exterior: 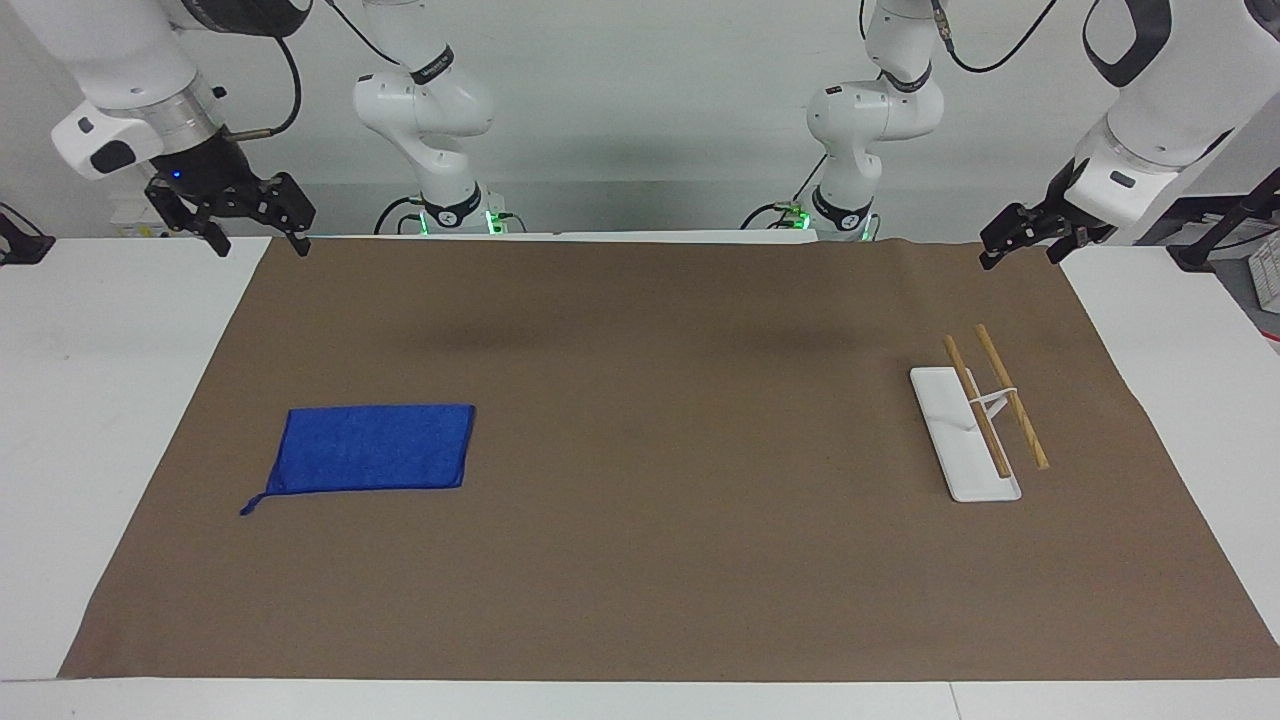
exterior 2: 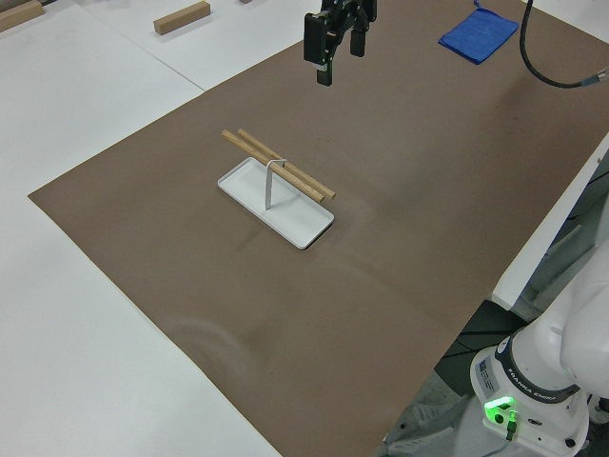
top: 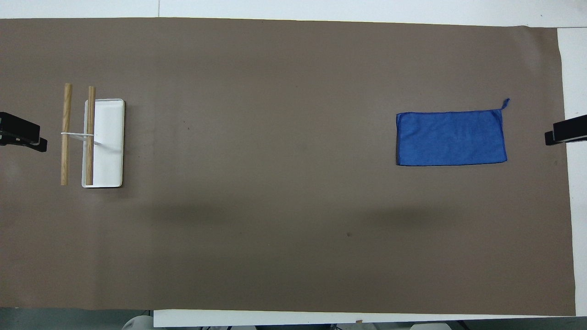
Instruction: Right arm passes towel to left arm to hang
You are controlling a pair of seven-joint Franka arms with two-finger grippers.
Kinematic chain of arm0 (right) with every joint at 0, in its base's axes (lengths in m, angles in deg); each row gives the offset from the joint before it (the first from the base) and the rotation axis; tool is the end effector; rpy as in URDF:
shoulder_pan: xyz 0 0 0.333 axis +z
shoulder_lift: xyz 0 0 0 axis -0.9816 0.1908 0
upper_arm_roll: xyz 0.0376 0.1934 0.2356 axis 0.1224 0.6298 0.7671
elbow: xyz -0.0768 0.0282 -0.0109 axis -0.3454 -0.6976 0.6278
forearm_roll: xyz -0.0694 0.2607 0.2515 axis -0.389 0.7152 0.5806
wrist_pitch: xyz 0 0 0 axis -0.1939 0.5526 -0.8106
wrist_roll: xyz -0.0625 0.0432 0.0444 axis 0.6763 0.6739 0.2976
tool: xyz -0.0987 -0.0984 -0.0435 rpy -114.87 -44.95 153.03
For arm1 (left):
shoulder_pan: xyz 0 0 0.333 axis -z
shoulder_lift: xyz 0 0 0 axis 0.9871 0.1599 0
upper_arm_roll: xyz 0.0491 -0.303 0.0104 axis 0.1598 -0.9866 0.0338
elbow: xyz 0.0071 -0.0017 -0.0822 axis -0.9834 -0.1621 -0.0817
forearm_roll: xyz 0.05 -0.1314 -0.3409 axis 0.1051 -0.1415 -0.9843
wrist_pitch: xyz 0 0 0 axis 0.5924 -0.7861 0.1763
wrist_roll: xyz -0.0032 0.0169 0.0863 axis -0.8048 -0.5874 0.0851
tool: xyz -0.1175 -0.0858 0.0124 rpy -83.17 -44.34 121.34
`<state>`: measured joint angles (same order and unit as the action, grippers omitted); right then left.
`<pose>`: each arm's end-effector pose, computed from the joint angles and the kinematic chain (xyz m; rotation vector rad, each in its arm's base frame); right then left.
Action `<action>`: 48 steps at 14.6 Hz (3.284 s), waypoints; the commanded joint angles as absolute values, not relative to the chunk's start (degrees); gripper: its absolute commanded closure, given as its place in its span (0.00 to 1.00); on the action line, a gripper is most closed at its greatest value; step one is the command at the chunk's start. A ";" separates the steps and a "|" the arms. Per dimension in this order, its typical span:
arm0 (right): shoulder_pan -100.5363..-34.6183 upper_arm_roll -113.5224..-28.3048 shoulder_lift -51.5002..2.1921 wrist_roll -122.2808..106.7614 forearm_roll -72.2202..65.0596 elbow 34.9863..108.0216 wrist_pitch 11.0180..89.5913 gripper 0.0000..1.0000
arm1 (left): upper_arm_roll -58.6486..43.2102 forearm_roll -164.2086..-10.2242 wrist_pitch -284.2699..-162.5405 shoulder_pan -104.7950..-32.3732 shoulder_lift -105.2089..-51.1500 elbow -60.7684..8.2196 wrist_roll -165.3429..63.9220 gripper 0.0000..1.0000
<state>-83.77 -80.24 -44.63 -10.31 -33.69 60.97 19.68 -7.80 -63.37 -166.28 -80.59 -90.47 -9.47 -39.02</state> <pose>0.4940 -0.0592 0.5910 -3.1268 0.0364 0.0419 0.4924 -0.0328 0.5681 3.1200 0.0094 -0.2424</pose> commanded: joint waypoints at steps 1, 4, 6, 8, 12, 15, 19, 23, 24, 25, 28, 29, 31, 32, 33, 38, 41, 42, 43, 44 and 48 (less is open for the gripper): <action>-84.19 -80.48 -44.13 -11.10 -33.91 60.30 18.49 0.00 | -7.77 -63.75 -167.20 -80.89 -91.32 -10.68 -38.87 0.00; -84.19 -80.84 -44.21 -10.75 -33.99 60.65 18.92 0.00 | -7.77 -63.75 -167.20 -80.89 -91.32 -10.68 -38.87 0.00; -84.45 -81.10 -44.04 -10.05 -34.08 61.87 19.97 0.00 | -7.77 -63.75 -167.20 -80.89 -91.23 -10.68 -38.87 0.00; -85.94 -82.24 -43.95 -6.72 -33.99 69.39 27.75 0.00 | -7.77 -63.75 -167.20 -80.89 -91.32 -10.68 -38.87 0.00; -86.30 -82.25 -43.34 -2.75 -33.91 82.34 47.63 0.00 | -7.77 -63.75 -167.29 -80.89 -91.32 -10.68 -38.87 0.00; -85.86 -82.16 -39.75 -2.84 -33.82 86.83 57.57 0.00 | -7.77 -63.75 -167.20 -80.89 -91.32 -10.68 -38.87 0.00; -84.89 -81.98 -33.51 -2.57 -33.82 89.04 65.75 0.00 | -7.77 -63.75 -167.29 -80.89 -91.32 -10.68 -38.87 0.00; -84.63 -81.63 -26.83 -2.49 -33.82 89.13 71.38 0.00 | -7.77 -63.75 -167.20 -80.89 -91.23 -10.68 -38.87 0.00; -84.63 -81.63 -25.68 -2.40 -33.82 89.13 72.53 0.00 | -7.77 -63.75 -167.20 -80.89 -91.32 -10.68 -38.87 0.00; -84.63 -81.63 -24.97 -2.31 -33.82 89.22 73.50 0.00 | -7.77 -63.75 -167.20 -80.89 -91.32 -10.68 -38.87 0.00; -84.63 -81.63 -24.70 -1.96 -33.82 89.92 73.77 0.00 | -7.77 -63.75 -167.20 -80.89 -91.32 -10.68 -38.87 0.00; -84.71 -81.63 -24.53 -1.96 -33.82 90.18 74.03 0.00 | -7.77 -63.75 -167.20 -80.89 -91.32 -10.68 -38.87 0.00; -84.72 -81.63 -24.35 -1.96 -33.82 90.71 74.03 0.01 | -7.77 -63.75 -167.20 -80.89 -91.32 -10.68 -38.87 0.00; -84.72 -81.63 -24.35 -1.96 -33.82 90.80 74.03 0.01 | -7.77 -63.75 -167.20 -80.89 -91.32 -10.68 -38.78 0.00; -84.72 -81.63 -24.35 -1.96 -33.82 90.89 74.03 0.02 | -7.77 -63.75 -167.20 -80.89 -91.32 -10.68 -38.87 0.00; -84.80 -81.63 -24.35 -1.17 -33.82 91.59 74.65 0.61 | -7.77 -63.75 -167.20 -80.89 -91.32 -10.68 -38.87 0.00; -84.80 -81.54 -24.44 -1.43 -33.82 91.15 74.13 1.00 | -7.77 -63.75 -167.20 -80.89 -91.32 -10.68 -38.87 0.00; -84.80 -80.85 -24.87 -1.69 -33.38 90.89 73.86 1.00 | -7.77 -63.75 -167.20 -80.89 -91.32 -10.68 -38.87 0.00; -84.89 -79.79 -25.57 -2.57 -31.99 90.63 72.73 1.00 | -7.77 -63.75 -167.20 -80.89 -91.32 -10.68 -38.87 0.00; -84.89 -79.00 -26.63 -4.31 -30.41 89.84 70.28 1.00 | -7.77 -63.75 -167.29 -80.89 -91.32 -10.68 -38.87 0.00; -84.98 -73.12 -31.46 -19.76 -28.82 85.53 55.09 1.00 | -7.68 -63.75 -166.76 -80.89 -91.32 -10.68 -38.87 0.00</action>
